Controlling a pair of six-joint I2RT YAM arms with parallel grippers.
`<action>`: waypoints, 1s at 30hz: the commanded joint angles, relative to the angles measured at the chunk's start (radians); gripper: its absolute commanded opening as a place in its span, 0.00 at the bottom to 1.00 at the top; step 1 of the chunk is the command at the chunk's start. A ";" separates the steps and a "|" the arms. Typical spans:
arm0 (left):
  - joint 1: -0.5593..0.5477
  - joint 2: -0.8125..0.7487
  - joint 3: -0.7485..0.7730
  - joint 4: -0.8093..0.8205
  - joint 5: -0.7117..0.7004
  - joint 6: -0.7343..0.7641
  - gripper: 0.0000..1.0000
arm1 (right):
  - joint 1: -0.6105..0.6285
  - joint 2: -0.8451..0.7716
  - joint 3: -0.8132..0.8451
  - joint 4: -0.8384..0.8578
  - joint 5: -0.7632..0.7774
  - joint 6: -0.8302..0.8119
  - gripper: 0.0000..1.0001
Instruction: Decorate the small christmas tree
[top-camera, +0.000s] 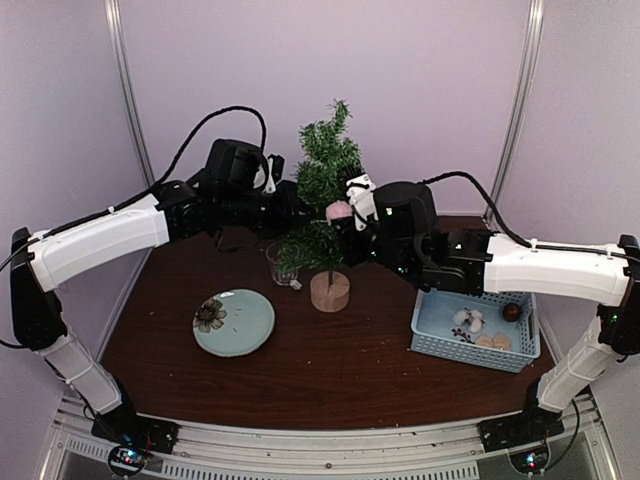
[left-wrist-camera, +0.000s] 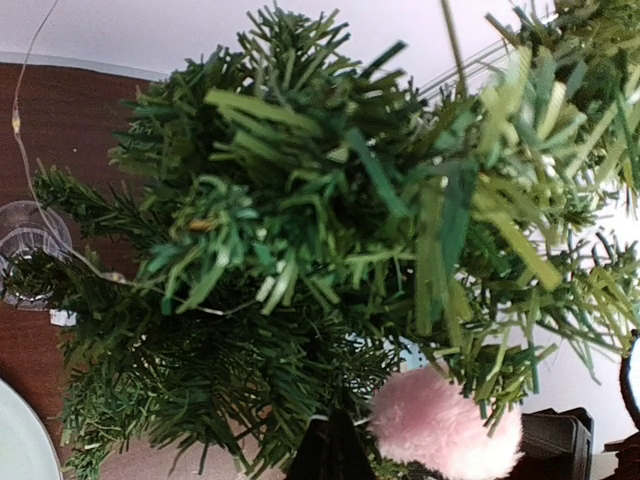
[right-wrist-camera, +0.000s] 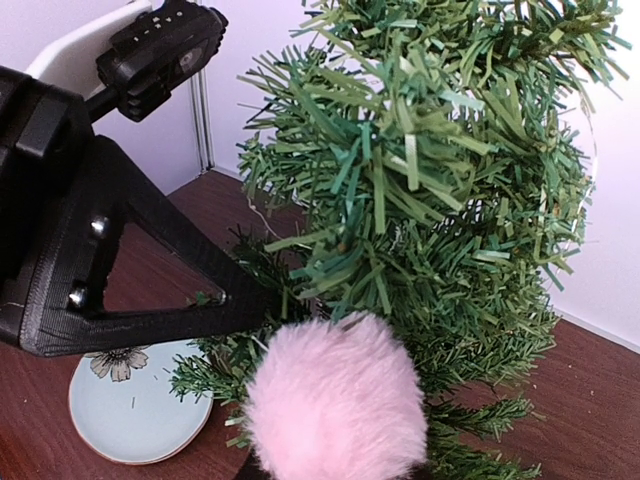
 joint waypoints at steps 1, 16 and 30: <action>0.014 -0.043 -0.032 0.080 0.007 -0.054 0.00 | 0.004 -0.010 -0.016 0.013 0.013 -0.014 0.00; 0.013 -0.088 -0.017 0.019 0.013 0.143 0.00 | 0.005 -0.023 -0.007 0.030 0.015 -0.038 0.00; 0.023 -0.093 -0.018 -0.043 -0.050 0.176 0.00 | 0.004 -0.021 -0.017 0.027 0.018 -0.033 0.00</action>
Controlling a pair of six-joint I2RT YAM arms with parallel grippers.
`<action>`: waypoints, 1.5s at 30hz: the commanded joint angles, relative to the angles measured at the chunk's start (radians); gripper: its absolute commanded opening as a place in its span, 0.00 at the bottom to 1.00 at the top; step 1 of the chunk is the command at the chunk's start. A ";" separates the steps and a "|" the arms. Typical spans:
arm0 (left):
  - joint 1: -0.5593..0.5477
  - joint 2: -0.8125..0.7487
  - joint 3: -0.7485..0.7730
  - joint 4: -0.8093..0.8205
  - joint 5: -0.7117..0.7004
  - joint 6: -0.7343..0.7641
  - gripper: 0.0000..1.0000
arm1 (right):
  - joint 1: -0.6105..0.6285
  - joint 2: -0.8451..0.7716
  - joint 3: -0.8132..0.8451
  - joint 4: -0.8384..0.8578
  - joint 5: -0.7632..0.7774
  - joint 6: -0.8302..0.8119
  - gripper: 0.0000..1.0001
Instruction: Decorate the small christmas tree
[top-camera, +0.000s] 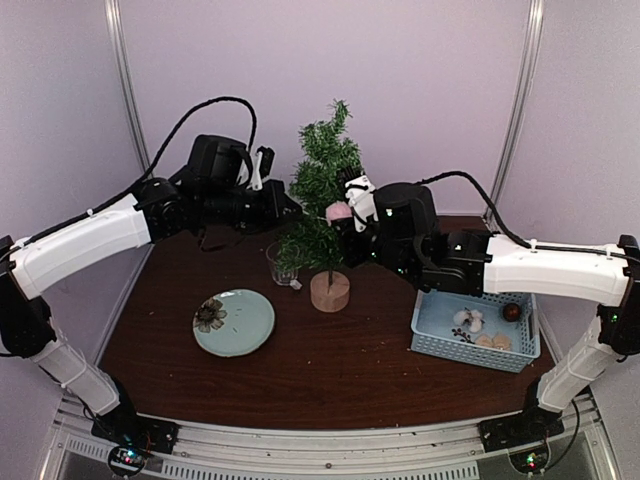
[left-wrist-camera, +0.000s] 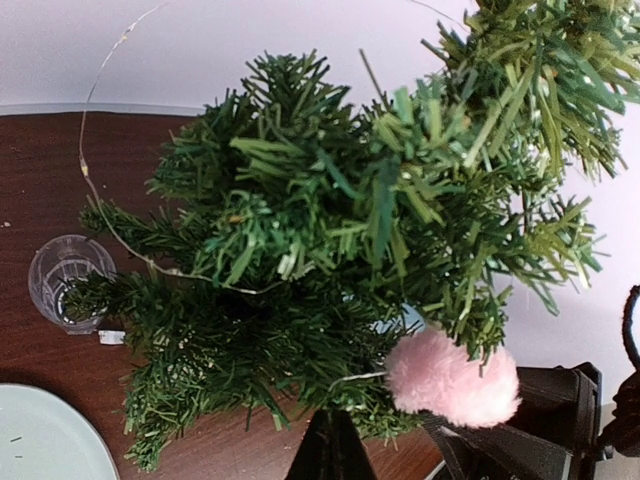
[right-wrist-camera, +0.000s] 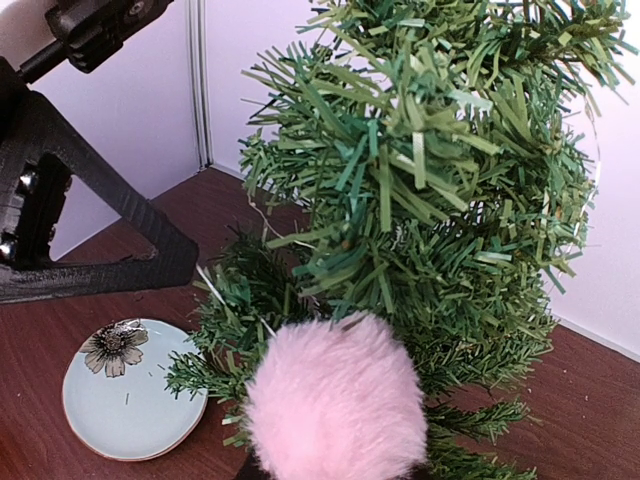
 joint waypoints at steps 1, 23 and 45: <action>0.014 -0.005 0.015 0.020 -0.015 0.042 0.00 | 0.004 -0.020 -0.011 0.018 0.017 -0.005 0.00; 0.016 0.081 0.031 -0.027 0.004 0.038 0.00 | 0.004 -0.023 -0.028 0.001 0.035 0.003 0.00; 0.016 0.082 0.042 -0.025 0.015 0.046 0.02 | 0.003 -0.072 -0.029 -0.039 0.086 0.026 0.63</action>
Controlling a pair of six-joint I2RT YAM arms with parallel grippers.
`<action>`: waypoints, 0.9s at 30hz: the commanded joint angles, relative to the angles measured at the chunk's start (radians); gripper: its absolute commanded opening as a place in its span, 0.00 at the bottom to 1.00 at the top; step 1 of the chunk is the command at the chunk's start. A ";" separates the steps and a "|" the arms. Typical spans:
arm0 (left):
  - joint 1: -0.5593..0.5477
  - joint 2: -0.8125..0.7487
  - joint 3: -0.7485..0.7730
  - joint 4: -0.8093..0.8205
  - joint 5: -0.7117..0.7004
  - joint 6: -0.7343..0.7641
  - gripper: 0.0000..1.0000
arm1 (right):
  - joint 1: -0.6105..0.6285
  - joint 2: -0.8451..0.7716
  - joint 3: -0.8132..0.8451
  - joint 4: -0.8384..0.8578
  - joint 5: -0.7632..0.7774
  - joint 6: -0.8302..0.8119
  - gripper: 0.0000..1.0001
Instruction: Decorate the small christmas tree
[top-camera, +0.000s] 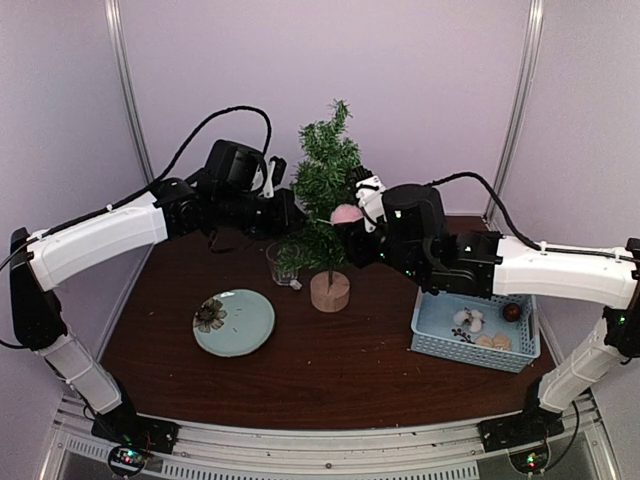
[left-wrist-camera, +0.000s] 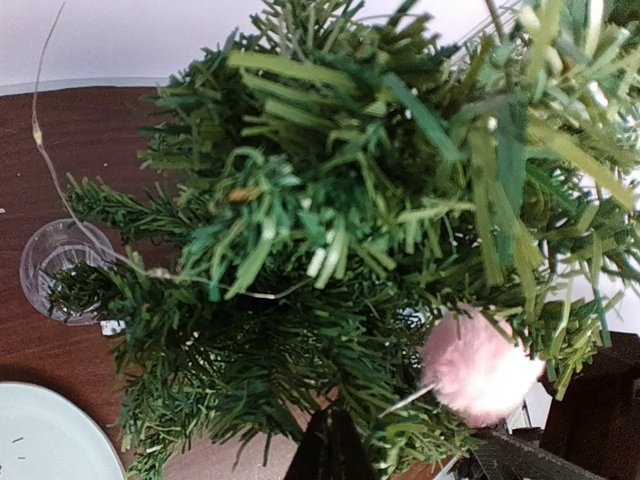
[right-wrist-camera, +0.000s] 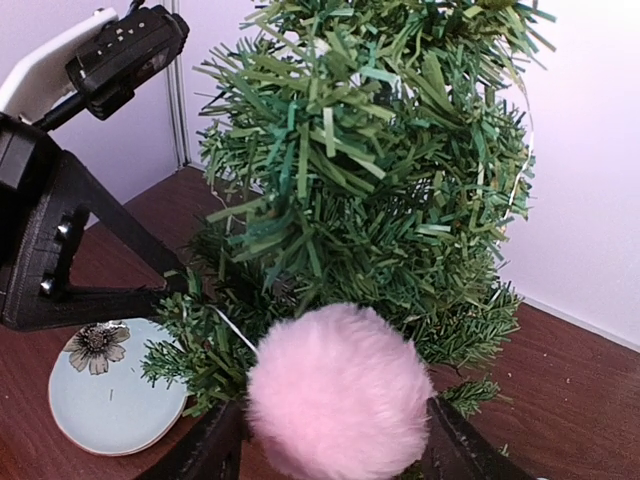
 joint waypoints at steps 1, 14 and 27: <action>0.009 -0.001 0.006 0.013 -0.015 0.017 0.05 | 0.003 -0.029 0.004 -0.012 0.037 0.005 0.65; 0.009 -0.112 -0.060 -0.006 -0.093 0.023 0.48 | 0.003 -0.100 -0.009 -0.018 0.020 -0.002 0.91; 0.061 -0.251 -0.250 -0.006 -0.066 -0.003 0.57 | -0.114 -0.301 -0.078 -0.108 -0.172 0.086 0.93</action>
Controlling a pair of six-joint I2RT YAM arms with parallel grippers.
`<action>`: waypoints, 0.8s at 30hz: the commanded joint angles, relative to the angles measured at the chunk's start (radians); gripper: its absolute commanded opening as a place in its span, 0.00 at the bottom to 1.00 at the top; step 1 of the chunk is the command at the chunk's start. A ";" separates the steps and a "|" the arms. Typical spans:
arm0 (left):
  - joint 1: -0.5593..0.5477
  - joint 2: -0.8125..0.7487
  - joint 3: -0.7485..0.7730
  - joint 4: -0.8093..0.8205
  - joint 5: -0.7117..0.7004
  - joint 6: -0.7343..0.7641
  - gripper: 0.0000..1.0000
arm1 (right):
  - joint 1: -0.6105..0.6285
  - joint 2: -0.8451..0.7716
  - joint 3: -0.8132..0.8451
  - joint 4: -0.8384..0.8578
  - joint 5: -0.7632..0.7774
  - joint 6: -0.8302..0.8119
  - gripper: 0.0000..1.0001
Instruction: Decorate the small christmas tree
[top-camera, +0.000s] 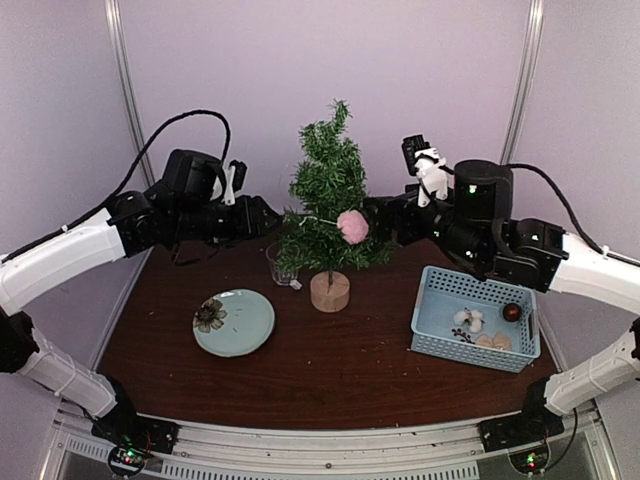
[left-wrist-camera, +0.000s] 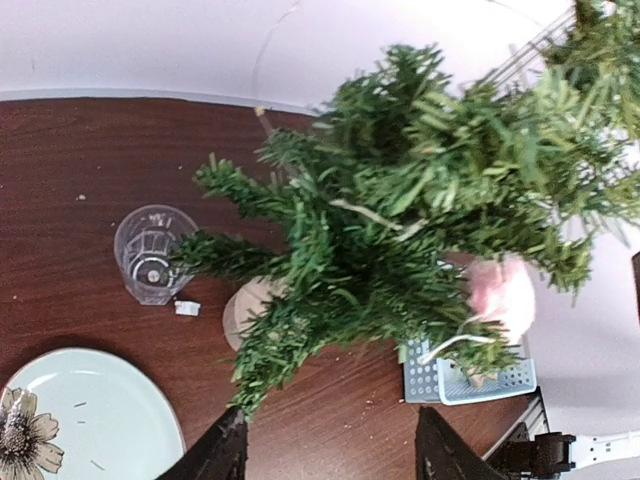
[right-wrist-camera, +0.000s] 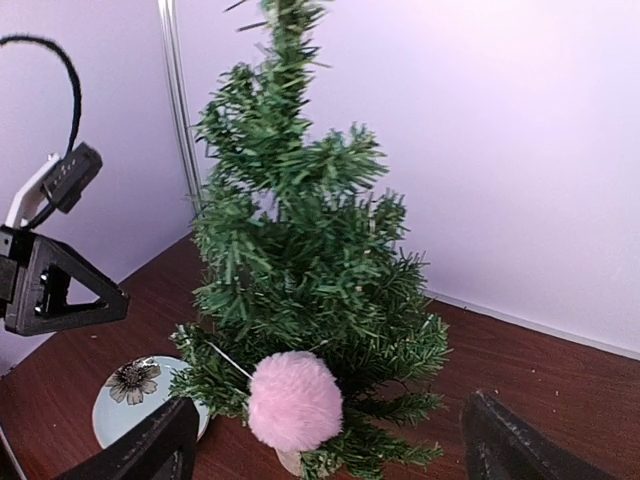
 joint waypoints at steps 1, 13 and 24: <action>0.039 -0.046 -0.115 0.040 0.052 -0.018 0.57 | -0.100 -0.091 -0.053 -0.069 -0.147 0.091 0.92; 0.045 0.033 -0.206 0.176 0.138 -0.015 0.47 | -0.357 -0.079 -0.179 -0.079 -0.460 0.267 0.74; 0.051 0.142 -0.191 0.209 0.146 -0.032 0.26 | -0.465 0.104 -0.123 0.037 -0.637 0.367 0.67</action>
